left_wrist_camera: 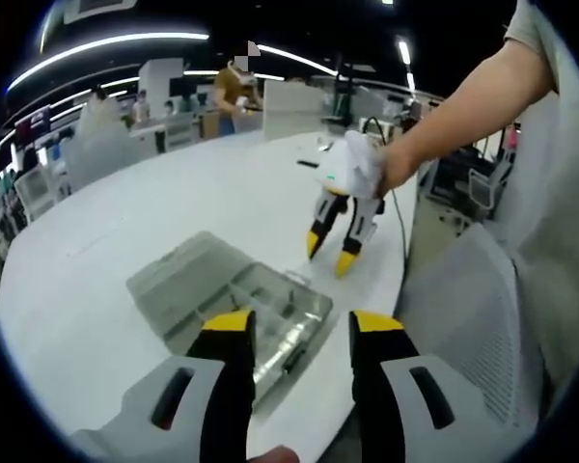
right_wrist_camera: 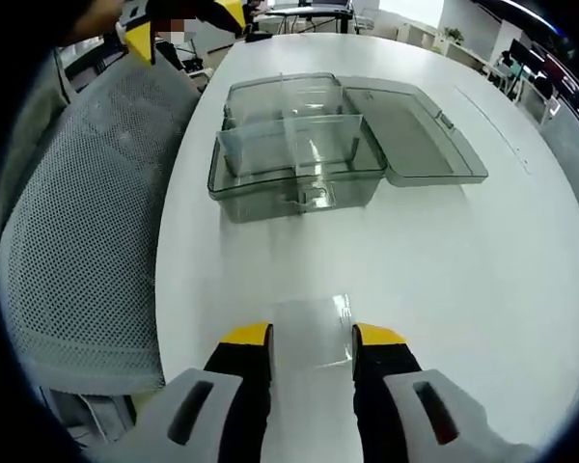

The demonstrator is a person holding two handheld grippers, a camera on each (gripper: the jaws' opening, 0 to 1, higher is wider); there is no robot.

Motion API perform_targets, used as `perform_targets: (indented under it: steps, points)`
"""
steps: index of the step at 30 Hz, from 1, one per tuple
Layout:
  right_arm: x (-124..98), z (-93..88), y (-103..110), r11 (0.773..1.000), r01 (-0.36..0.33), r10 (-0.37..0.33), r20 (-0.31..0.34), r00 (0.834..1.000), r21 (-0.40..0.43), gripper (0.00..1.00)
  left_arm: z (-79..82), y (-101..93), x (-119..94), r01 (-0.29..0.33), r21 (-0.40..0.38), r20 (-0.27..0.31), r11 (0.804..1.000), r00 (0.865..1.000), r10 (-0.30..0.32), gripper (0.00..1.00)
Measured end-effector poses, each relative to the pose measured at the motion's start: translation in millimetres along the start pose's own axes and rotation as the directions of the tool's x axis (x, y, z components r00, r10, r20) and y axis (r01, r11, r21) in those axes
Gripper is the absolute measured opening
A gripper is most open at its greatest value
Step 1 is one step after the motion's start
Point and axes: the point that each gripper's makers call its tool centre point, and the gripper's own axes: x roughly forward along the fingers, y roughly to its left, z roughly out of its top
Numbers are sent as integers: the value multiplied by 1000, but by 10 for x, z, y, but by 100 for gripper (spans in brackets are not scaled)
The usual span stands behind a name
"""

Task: Insert the divider into the dual guide fixture by aligning both edges with the guide slots and pushing it downward to the bottom, including one-sided entry, uneven engagement, binding, and posture correction.

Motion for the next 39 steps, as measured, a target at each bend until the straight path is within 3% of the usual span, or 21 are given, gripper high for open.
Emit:
perform_targets:
  steps: [16,39]
  points:
    - [-109,86,56,1000,25,-25,28,999,-6,28,-36,15,39,9,-25,-4,1000,1000,-9,39]
    - [-328,534,198,995,85,-78,99,992,-61,28,-70,-28,103,17,-67,-6,998,1000,-18,55]
